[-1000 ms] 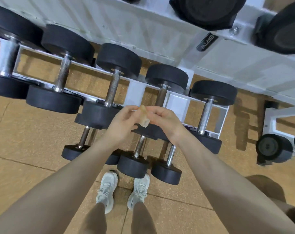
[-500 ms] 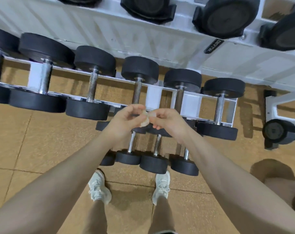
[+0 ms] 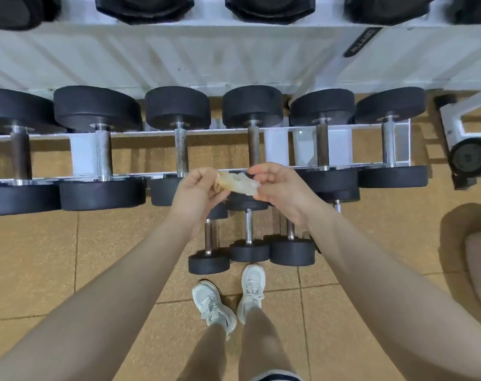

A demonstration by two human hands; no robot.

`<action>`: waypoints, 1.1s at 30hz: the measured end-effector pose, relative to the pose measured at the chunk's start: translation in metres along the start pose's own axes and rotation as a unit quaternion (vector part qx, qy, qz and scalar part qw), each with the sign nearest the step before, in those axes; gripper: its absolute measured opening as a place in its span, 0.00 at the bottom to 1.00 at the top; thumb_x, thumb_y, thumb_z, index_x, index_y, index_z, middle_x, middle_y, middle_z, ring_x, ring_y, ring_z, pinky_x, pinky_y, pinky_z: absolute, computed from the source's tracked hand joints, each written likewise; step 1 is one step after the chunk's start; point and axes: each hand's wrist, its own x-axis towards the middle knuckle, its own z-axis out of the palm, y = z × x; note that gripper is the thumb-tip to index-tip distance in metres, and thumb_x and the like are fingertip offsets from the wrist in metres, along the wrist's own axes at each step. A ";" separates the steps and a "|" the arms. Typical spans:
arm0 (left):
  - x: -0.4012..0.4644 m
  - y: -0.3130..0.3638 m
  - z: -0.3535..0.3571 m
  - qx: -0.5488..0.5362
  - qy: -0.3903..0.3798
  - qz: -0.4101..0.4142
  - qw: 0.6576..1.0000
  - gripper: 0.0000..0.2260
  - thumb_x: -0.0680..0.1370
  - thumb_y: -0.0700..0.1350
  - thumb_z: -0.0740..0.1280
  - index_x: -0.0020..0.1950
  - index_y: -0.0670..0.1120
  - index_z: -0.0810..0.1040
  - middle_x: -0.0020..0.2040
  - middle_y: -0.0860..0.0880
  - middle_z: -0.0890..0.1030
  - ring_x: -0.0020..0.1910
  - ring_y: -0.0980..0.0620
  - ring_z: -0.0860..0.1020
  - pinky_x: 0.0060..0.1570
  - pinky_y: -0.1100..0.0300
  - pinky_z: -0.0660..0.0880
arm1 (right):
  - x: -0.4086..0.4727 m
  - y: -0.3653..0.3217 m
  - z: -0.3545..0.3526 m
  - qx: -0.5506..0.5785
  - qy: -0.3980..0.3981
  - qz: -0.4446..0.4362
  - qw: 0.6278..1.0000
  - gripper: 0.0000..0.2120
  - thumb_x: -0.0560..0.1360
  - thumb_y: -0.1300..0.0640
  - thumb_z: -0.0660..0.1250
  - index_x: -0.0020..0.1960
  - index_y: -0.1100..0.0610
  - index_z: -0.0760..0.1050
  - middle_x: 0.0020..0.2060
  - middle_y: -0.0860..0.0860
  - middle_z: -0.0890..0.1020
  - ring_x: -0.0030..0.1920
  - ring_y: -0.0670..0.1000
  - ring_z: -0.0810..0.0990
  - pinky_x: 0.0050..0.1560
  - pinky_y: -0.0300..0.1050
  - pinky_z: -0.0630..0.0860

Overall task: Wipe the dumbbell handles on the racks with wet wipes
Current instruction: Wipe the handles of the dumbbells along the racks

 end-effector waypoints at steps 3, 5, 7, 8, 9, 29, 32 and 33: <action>0.005 0.002 0.006 0.040 0.012 0.007 0.999 0.07 0.79 0.38 0.60 0.45 0.48 0.73 0.46 0.47 0.79 0.44 0.54 0.80 0.43 0.63 0.79 | 0.004 -0.001 0.000 0.013 -0.008 -0.019 1.000 0.19 0.70 0.77 0.62 0.52 0.57 0.74 0.43 0.50 0.77 0.42 0.45 0.77 0.38 0.31 0.75; 0.009 0.004 0.010 0.094 0.006 0.027 0.995 0.10 0.79 0.37 0.59 0.44 0.49 0.75 0.50 0.47 0.79 0.47 0.54 0.79 0.43 0.64 0.78 | 0.008 -0.001 -0.003 0.018 0.001 -0.029 0.999 0.17 0.70 0.76 0.64 0.48 0.56 0.74 0.43 0.50 0.79 0.43 0.45 0.77 0.40 0.30 0.75; 0.014 0.009 0.016 0.129 0.008 0.024 0.991 0.11 0.80 0.37 0.59 0.42 0.47 0.77 0.52 0.45 0.79 0.49 0.52 0.78 0.46 0.61 0.79 | 0.012 -0.005 -0.006 -0.001 0.009 -0.048 0.999 0.14 0.71 0.73 0.65 0.45 0.54 0.75 0.44 0.50 0.80 0.44 0.44 0.78 0.44 0.28 0.74; 0.016 0.012 0.020 0.128 0.006 0.009 0.992 0.11 0.79 0.37 0.59 0.42 0.46 0.79 0.52 0.44 0.79 0.49 0.50 0.77 0.51 0.59 0.78 | 0.014 -0.008 -0.008 -0.010 0.013 -0.059 0.998 0.13 0.71 0.71 0.66 0.45 0.53 0.76 0.44 0.50 0.80 0.44 0.44 0.78 0.44 0.27 0.74; 0.018 0.014 0.023 0.118 -0.002 -0.012 0.993 0.09 0.79 0.39 0.61 0.44 0.45 0.80 0.52 0.44 0.80 0.50 0.49 0.77 0.55 0.56 0.77 | 0.016 -0.009 -0.011 -0.015 0.019 -0.066 0.998 0.11 0.72 0.69 0.67 0.45 0.53 0.77 0.44 0.50 0.81 0.45 0.43 0.78 0.44 0.27 0.73; 0.090 -0.004 0.051 0.216 -0.075 0.005 0.974 0.19 0.74 0.39 0.69 0.60 0.54 0.68 0.54 0.51 0.76 0.49 0.53 0.76 0.43 0.62 0.74 | 0.071 0.009 -0.037 0.078 0.024 0.050 0.995 0.11 0.77 0.58 0.63 0.60 0.57 0.73 0.51 0.51 0.80 0.50 0.47 0.80 0.50 0.38 0.78; 0.110 -0.005 0.051 0.328 -0.094 0.060 0.938 0.21 0.72 0.42 0.71 0.61 0.53 0.66 0.51 0.54 0.74 0.46 0.54 0.75 0.39 0.66 0.73 | 0.086 0.013 -0.029 0.140 0.065 0.065 0.986 0.11 0.76 0.63 0.64 0.58 0.62 0.75 0.54 0.57 0.80 0.52 0.50 0.80 0.52 0.39 0.78; 0.116 -0.004 0.051 0.351 -0.102 0.077 0.928 0.21 0.72 0.42 0.71 0.60 0.52 0.67 0.49 0.54 0.74 0.46 0.54 0.76 0.41 0.66 0.74 | 0.091 0.014 -0.027 0.173 0.076 0.076 0.979 0.09 0.76 0.64 0.65 0.55 0.62 0.76 0.53 0.58 0.80 0.51 0.50 0.81 0.52 0.39 0.78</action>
